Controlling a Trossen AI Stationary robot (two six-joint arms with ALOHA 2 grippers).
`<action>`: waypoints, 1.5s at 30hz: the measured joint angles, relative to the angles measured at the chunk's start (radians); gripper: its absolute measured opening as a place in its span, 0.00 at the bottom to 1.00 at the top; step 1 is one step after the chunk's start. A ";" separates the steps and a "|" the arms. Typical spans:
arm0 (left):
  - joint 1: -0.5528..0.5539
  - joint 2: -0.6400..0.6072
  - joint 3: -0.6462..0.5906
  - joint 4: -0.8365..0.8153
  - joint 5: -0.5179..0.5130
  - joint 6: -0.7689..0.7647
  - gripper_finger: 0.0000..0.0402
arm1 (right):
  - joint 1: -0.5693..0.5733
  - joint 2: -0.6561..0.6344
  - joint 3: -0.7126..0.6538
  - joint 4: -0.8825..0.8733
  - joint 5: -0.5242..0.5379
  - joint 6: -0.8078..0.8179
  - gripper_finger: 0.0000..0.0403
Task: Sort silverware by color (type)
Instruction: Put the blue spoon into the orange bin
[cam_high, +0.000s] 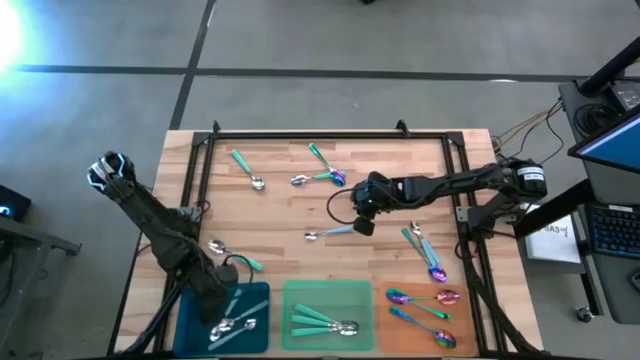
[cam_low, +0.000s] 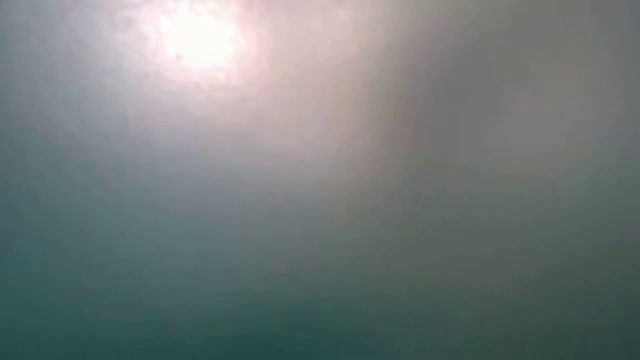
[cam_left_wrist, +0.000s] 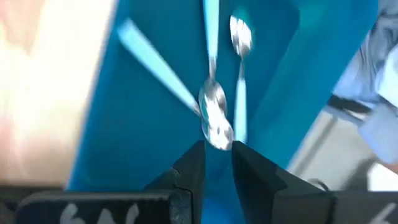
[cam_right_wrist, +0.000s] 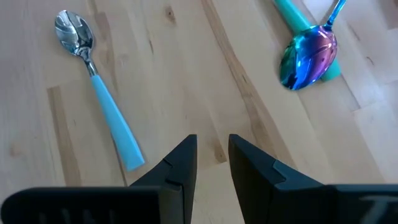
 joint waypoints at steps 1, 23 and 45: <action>0.000 0.000 0.000 -0.001 -0.040 0.015 0.15 | 0.000 -0.006 -0.001 -0.005 0.000 0.007 0.20; 0.249 0.000 -0.015 -0.271 -0.722 0.330 0.16 | 0.000 -0.055 0.000 -0.122 -0.004 0.156 0.20; 0.625 -0.036 -0.124 -0.168 -0.708 0.672 0.15 | -0.155 0.089 0.183 -0.047 -0.004 -0.047 0.22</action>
